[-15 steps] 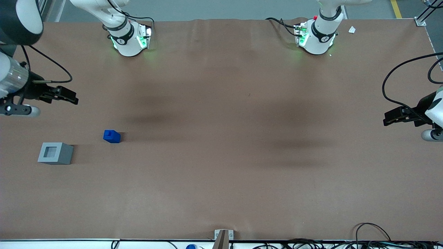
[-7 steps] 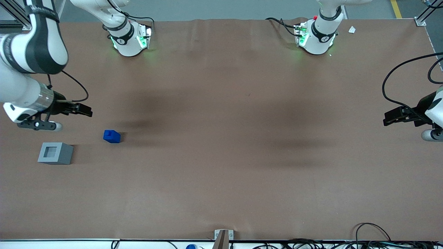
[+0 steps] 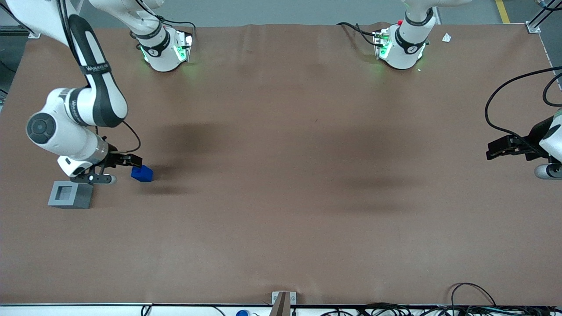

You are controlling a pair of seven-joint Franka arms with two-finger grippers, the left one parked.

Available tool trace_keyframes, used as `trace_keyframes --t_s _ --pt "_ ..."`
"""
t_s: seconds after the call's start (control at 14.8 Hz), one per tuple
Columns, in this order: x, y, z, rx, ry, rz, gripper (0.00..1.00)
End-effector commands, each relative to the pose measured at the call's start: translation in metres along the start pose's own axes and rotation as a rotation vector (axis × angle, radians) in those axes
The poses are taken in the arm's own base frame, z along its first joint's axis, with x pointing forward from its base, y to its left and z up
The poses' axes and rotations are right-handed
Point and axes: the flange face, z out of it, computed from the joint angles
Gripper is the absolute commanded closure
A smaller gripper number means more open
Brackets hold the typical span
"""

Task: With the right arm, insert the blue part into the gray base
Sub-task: 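Move the open right gripper down over the blue block, then close the right gripper on the blue block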

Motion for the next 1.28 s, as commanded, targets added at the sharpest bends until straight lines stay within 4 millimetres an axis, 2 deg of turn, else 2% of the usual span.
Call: trace_keyframes --t_s 0.0,0.2,0.54,0.94,1.21 --pt "0.004 -0.001 0.013 -0.007 0.008 -0.023 0.03" --pt "0.005 0.001 0.032 -0.01 -0.003 -0.02 0.07" --pt "0.005 0.001 0.05 -0.012 -0.017 -0.021 0.13" --pt "0.007 0.001 0.062 -0.014 -0.015 -0.021 0.24" --pt "0.007 0.002 0.063 -0.014 -0.017 -0.02 0.37"
